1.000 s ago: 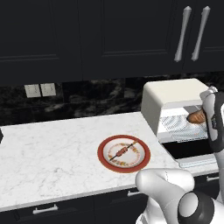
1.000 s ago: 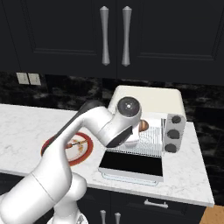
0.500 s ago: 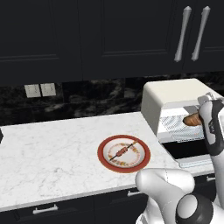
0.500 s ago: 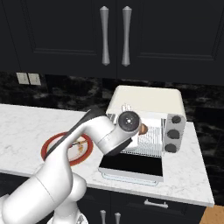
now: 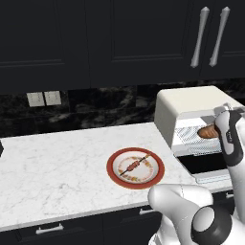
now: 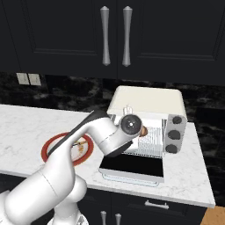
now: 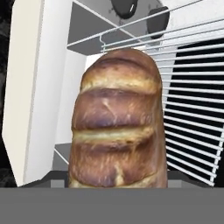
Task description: Pick up the kebab skewer and baguette bread, and place them inside the toaster oven. Close the toaster oven door and start by setting the timer.
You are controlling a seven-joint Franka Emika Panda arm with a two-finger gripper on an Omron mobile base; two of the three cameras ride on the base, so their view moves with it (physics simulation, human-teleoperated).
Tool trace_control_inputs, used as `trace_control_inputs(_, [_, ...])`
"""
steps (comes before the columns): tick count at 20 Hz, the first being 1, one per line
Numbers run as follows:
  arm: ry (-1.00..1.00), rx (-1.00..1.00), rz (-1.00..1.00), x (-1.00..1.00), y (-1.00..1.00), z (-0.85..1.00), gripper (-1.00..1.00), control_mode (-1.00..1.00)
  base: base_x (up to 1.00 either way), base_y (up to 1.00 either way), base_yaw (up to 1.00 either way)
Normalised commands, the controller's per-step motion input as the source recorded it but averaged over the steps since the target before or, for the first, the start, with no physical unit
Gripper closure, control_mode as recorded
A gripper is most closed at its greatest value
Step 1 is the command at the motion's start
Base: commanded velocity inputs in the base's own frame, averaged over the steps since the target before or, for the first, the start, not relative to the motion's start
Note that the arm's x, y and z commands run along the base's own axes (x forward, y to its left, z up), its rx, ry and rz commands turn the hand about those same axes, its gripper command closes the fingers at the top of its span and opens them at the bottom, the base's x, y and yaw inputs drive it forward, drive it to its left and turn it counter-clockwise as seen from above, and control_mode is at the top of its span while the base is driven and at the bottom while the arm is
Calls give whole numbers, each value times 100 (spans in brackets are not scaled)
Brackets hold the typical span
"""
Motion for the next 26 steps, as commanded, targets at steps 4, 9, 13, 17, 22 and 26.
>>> trace_control_inputs(4, [0,0,0,20,0,-13,100,-100,0,0,0])
trace_control_inputs(9, [0,0,0,24,0,-22,100,-100,0,0,0])
trace_control_inputs(13, [0,0,0,33,0,-17,100,-100,0,0,0])
trace_control_inputs(17, [0,1,0,35,0,-9,100,-100,0,0,0])
trace_control_inputs(22, [0,2,0,35,0,-5,100,-100,0,0,0])
trace_control_inputs(26, [0,1,0,31,0,-3,100,-100,0,0,0])
